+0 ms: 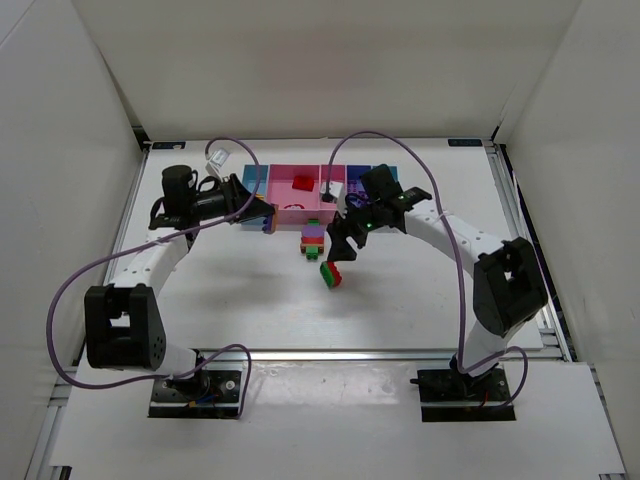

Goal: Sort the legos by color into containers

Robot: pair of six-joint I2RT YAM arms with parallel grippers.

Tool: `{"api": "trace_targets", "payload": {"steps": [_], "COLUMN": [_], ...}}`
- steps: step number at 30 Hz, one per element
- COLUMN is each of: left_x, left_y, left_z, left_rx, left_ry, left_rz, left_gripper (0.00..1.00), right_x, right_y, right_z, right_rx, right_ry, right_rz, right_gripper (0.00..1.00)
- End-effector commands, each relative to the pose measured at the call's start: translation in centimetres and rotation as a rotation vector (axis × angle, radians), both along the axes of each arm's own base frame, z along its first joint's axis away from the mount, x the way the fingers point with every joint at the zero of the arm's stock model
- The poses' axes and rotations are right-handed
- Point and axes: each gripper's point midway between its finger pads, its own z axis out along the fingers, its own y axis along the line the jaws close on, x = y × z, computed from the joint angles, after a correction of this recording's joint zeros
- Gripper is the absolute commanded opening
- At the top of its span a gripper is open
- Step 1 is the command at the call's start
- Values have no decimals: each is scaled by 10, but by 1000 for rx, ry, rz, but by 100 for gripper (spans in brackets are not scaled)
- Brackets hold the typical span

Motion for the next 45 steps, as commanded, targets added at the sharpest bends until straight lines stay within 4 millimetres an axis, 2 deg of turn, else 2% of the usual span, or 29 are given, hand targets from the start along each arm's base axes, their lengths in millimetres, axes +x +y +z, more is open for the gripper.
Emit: {"api": "trace_targets", "payload": {"steps": [1, 4, 5, 6, 7, 9, 12, 15, 22, 30, 45], "left_x": [-11, -18, -23, -26, -28, -35, -43, -45, -40, -30, -21], "left_y": [-5, -8, -8, -9, -10, -14, -21, -24, -25, -25, -26], "left_z": [36, 53, 54, 59, 66, 68, 76, 79, 83, 85, 88], "left_rx": [-45, -89, -100, -122, -129, -140, -148, -154, -160, -165, -170], "left_ry": [-135, -225, -240, -235, -308, -332, -395, -406, -413, -424, -447], "left_rz": [-50, -92, -100, -101, -109, -140, -192, -212, -208, -200, -199], "left_gripper": [10, 10, 10, 10, 10, 11, 14, 13, 12, 12, 12], "right_x": [0, -1, 1, 1, 5, 5, 6, 13, 21, 9, 1], "right_y": [14, 14, 21, 23, 23, 33, 44, 53, 66, 83, 105], "right_z": [17, 35, 54, 66, 76, 102, 128, 145, 161, 172, 166], "right_rx": [79, 150, 229, 271, 314, 408, 494, 550, 599, 609, 592], "right_ry": [30, 82, 92, 147, 163, 220, 315, 379, 389, 387, 388], "right_rz": [29, 34, 60, 39, 37, 67, 110, 114, 135, 181, 219], "right_gripper": [77, 77, 77, 77, 77, 78, 78, 78, 78, 78, 78]}}
